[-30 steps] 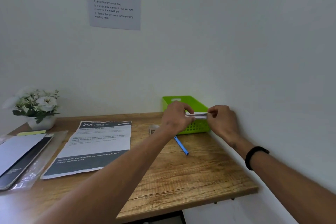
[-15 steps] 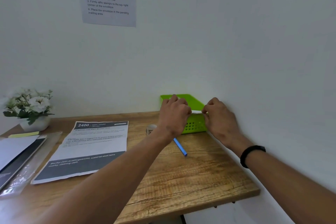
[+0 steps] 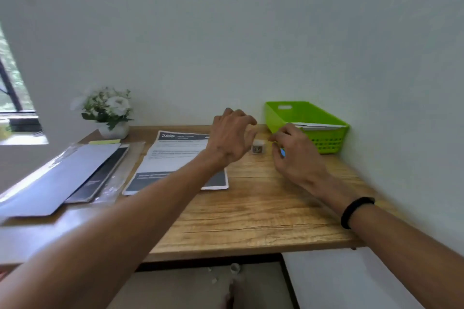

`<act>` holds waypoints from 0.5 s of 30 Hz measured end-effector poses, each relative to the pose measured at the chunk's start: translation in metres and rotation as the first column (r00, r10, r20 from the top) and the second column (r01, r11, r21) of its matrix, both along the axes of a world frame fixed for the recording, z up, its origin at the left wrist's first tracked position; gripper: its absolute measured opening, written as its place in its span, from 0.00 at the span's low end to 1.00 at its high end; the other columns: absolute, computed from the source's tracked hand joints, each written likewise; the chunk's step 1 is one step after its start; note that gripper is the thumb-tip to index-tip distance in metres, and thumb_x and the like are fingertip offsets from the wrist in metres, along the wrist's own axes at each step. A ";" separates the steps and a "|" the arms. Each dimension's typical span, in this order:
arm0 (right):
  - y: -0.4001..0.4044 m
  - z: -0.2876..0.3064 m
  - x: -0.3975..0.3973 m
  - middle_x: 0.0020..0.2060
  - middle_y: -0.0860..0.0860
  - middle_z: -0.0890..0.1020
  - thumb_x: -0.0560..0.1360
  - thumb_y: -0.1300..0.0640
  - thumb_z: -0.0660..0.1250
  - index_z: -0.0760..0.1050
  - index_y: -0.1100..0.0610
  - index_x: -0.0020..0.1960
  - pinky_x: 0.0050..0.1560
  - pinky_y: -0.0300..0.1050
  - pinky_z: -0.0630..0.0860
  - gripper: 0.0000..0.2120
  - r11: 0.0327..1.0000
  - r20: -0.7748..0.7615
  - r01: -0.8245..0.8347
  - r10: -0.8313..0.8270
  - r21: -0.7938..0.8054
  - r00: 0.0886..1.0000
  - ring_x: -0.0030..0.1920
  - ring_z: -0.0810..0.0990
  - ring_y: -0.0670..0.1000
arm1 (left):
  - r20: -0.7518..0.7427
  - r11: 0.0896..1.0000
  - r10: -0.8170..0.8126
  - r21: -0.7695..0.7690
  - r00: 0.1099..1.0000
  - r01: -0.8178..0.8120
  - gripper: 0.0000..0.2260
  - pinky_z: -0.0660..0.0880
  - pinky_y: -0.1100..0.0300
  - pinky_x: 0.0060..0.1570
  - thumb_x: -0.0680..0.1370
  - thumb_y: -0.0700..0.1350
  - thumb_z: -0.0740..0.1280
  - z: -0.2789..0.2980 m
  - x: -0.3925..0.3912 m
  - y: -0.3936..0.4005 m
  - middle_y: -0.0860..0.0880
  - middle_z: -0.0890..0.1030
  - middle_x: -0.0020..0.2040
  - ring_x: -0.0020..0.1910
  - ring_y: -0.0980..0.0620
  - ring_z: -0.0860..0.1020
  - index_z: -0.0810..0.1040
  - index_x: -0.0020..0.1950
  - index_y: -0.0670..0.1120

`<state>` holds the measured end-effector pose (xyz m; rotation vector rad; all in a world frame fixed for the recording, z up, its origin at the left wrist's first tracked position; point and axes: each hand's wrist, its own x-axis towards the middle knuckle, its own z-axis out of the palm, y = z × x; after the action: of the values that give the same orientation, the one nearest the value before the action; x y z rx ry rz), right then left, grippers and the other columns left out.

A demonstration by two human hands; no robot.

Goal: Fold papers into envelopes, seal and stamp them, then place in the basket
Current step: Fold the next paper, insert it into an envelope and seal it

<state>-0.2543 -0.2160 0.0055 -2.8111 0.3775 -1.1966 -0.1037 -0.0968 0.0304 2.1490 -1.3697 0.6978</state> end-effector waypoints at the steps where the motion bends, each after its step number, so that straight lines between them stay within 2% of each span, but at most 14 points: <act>1: 0.014 -0.002 0.011 0.49 0.56 0.80 0.76 0.61 0.69 0.84 0.60 0.53 0.50 0.50 0.79 0.08 0.999 -0.045 -0.040 0.041 0.022 0.998 0.48 0.82 0.58 | -0.034 0.999 0.044 0.018 0.998 -0.044 0.13 0.74 0.45 0.59 0.82 0.54 0.67 -0.001 0.012 0.016 0.47 0.84 0.60 0.63 0.41 0.77 0.85 0.61 0.50; 5: 0.060 -0.010 0.056 0.58 0.56 0.84 0.79 0.53 0.66 0.81 0.57 0.62 0.60 0.48 0.75 0.15 0.977 -0.198 -0.074 0.115 0.201 0.973 0.58 0.81 0.58 | -0.207 0.982 0.188 0.044 0.960 -0.183 0.15 0.75 0.48 0.65 0.83 0.50 0.66 -0.011 0.066 0.084 0.43 0.85 0.62 0.62 0.41 0.81 0.85 0.63 0.43; 7: 0.071 -0.011 0.074 0.64 0.56 0.82 0.82 0.48 0.64 0.78 0.58 0.68 0.66 0.48 0.71 0.19 0.960 -0.263 -0.045 0.120 0.276 0.957 0.66 0.78 0.57 | -0.287 0.953 0.302 0.076 0.909 -0.293 0.17 0.76 0.46 0.64 0.83 0.50 0.66 -0.020 0.089 0.113 0.41 0.84 0.63 0.63 0.38 0.80 0.82 0.66 0.41; 9: 0.073 -0.012 0.088 0.68 0.57 0.79 0.83 0.46 0.64 0.75 0.58 0.72 0.70 0.48 0.67 0.22 0.945 -0.323 -0.014 0.125 0.326 0.938 0.71 0.74 0.57 | -0.316 0.920 0.390 0.107 0.865 -0.376 0.16 0.75 0.44 0.62 0.83 0.51 0.65 -0.030 0.111 0.133 0.39 0.84 0.59 0.61 0.36 0.80 0.82 0.62 0.40; 11: 0.070 -0.012 0.096 0.72 0.57 0.76 0.83 0.45 0.63 0.71 0.57 0.75 0.71 0.48 0.65 0.25 0.938 -0.371 0.008 0.128 0.346 0.920 0.73 0.71 0.58 | -0.337 0.899 0.436 0.123 0.835 -0.420 0.16 0.75 0.45 0.56 0.83 0.52 0.63 -0.038 0.126 0.142 0.38 0.84 0.54 0.55 0.35 0.81 0.81 0.55 0.40; 12: 0.067 -0.011 0.101 0.73 0.57 0.75 0.83 0.44 0.62 0.69 0.57 0.77 0.72 0.48 0.65 0.26 0.939 -0.394 0.013 0.132 0.344 0.910 0.74 0.70 0.58 | -0.350 0.894 0.446 0.131 0.823 -0.429 0.17 0.75 0.46 0.54 0.84 0.53 0.62 -0.041 0.133 0.143 0.38 0.84 0.54 0.54 0.34 0.80 0.80 0.55 0.40; 15: 0.055 -0.008 0.106 0.74 0.55 0.75 0.85 0.46 0.61 0.70 0.57 0.77 0.71 0.48 0.66 0.24 0.951 -0.432 -0.013 0.153 0.309 0.889 0.74 0.72 0.57 | -0.373 0.872 0.486 0.139 0.790 -0.470 0.20 0.73 0.44 0.59 0.84 0.55 0.61 -0.043 0.139 0.138 0.36 0.83 0.57 0.58 0.33 0.78 0.80 0.57 0.39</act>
<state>-0.1482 -0.1611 -0.0022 -2.7683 0.4126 -0.4055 0.0348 0.0415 -0.0128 2.5225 -0.6272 0.3671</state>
